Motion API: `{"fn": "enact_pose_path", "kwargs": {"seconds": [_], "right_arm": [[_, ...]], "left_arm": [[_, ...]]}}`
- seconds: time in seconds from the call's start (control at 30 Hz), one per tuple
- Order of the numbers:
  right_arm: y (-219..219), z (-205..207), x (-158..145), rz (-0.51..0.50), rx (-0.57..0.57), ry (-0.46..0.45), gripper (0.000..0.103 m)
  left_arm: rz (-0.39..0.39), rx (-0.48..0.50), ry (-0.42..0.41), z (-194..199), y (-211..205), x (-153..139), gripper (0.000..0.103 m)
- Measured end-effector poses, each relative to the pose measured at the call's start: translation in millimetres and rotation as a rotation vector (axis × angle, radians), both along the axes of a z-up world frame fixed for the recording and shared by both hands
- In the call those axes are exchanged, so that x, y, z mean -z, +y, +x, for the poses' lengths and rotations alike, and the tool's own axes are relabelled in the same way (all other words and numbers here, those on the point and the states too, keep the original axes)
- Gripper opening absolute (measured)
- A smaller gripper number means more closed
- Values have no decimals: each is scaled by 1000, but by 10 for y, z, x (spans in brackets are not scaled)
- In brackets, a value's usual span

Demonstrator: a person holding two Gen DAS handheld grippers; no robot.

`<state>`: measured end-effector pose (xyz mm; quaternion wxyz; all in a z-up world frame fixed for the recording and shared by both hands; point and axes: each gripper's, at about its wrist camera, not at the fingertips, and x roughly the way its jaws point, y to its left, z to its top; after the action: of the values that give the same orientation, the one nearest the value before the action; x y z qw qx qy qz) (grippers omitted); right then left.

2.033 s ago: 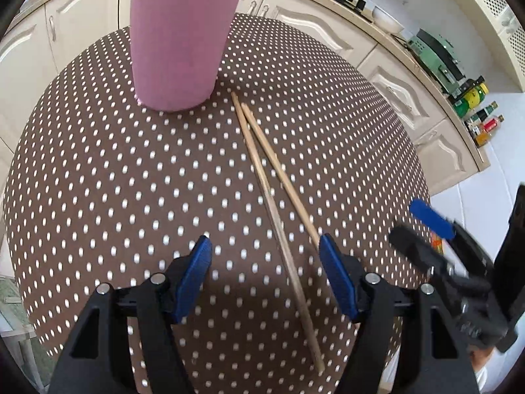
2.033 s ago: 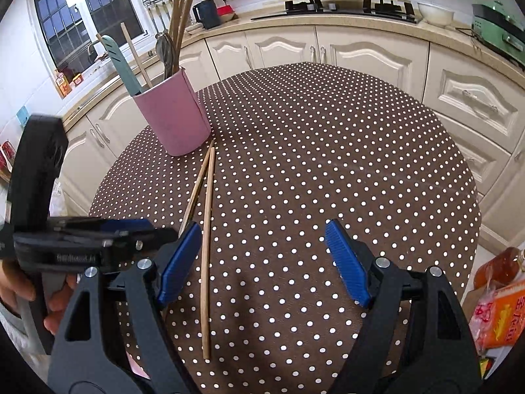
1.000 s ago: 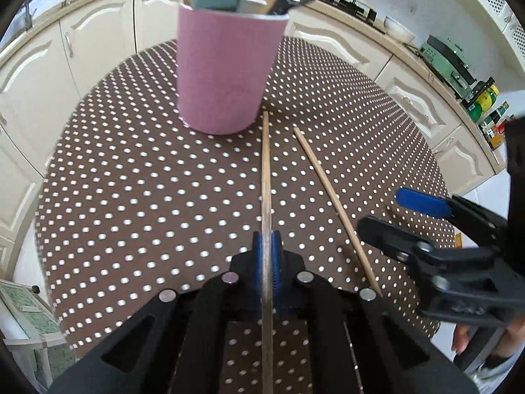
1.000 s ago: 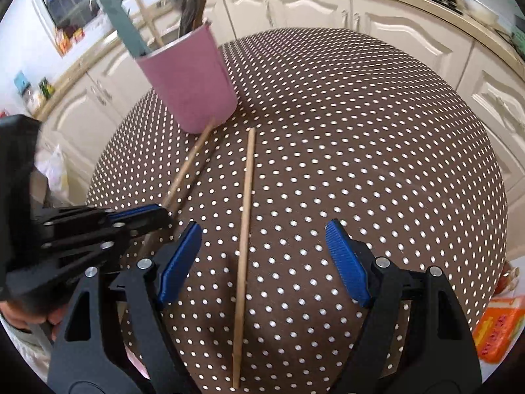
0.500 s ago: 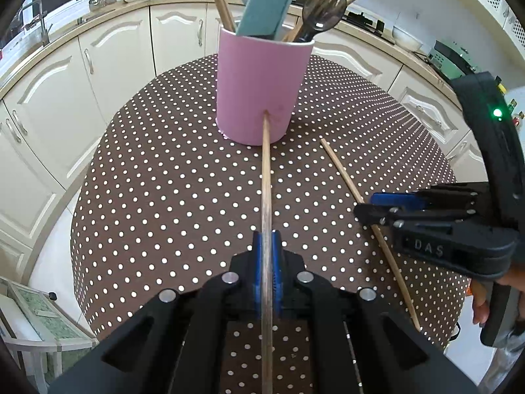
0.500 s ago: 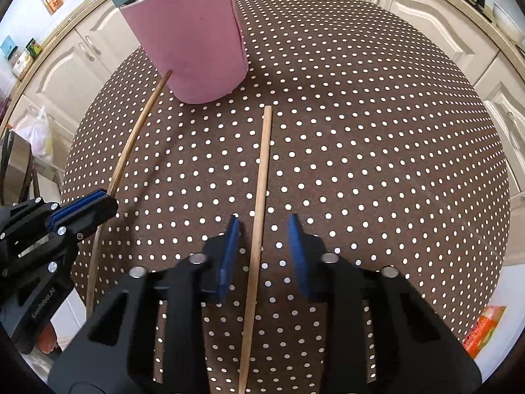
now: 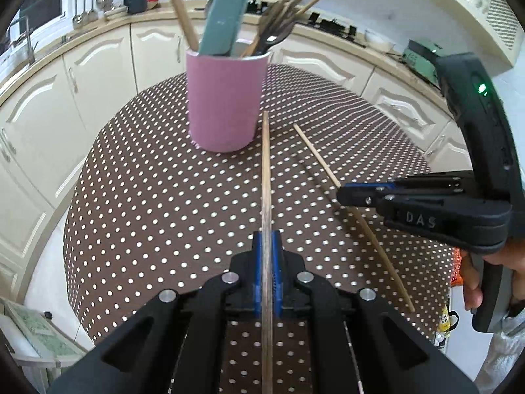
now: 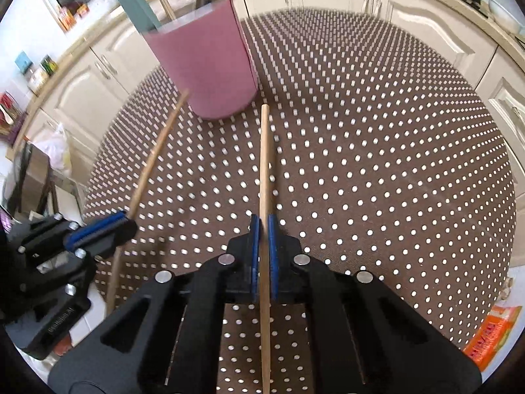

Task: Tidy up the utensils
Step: 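Lift both chopsticks upright and carry them above the pink cup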

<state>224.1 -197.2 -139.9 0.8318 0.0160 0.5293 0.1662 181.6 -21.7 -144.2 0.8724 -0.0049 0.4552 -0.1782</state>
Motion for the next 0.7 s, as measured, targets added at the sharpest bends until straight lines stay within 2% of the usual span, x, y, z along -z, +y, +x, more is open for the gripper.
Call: {"fn": "enact_pose_path", "kwargs": {"seconds": [0.07, 0.2, 0.4, 0.5, 0.7], "right_arm": [[-103, -94, -87, 41, 7, -29, 6], [-272, -213, -290, 129, 16, -104, 6], [-539, -473, -590, 253, 43, -249, 6], [-536, -628, -724, 308, 63, -318, 6], [-728, -779, -811, 419, 103, -455, 6]], "left_arm": [[-13, 14, -21, -47, -35, -50, 6], [-14, 55, -116, -208, -168, -206, 6], [-68, 124, -201, -392, -313, -363, 6], [-91, 150, -255, -478, -365, -441, 6], [-163, 182, -395, -631, -319, -593, 6]]}}
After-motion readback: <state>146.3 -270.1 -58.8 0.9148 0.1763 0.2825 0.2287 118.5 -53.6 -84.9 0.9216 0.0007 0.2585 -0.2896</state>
